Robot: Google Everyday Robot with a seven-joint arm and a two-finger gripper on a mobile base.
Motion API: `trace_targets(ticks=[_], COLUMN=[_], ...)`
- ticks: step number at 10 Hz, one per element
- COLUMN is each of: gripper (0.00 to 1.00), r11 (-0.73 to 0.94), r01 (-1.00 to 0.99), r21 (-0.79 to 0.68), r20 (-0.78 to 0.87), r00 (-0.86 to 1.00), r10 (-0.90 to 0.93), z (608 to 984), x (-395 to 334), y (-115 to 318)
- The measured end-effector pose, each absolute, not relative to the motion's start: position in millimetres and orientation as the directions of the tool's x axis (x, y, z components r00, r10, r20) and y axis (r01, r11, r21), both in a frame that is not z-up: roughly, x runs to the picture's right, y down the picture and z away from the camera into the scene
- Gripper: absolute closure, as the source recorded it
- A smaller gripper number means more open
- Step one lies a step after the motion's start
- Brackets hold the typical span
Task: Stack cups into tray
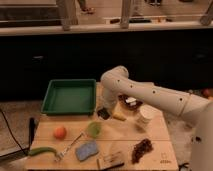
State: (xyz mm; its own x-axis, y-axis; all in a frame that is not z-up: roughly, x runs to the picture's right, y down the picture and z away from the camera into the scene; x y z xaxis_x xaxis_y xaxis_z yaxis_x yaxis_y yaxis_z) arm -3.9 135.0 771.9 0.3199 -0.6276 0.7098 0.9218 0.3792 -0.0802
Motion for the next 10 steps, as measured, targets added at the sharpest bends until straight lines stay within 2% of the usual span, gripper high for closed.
trace_targets(ticks=[10], gripper=[0.99], r11=[0.299], r01=[0.953], r21=[-0.060], r20=[0.719], r00=[0.249], r10=[-0.649], z=[725.5], x=[-29.6], y=[146.3])
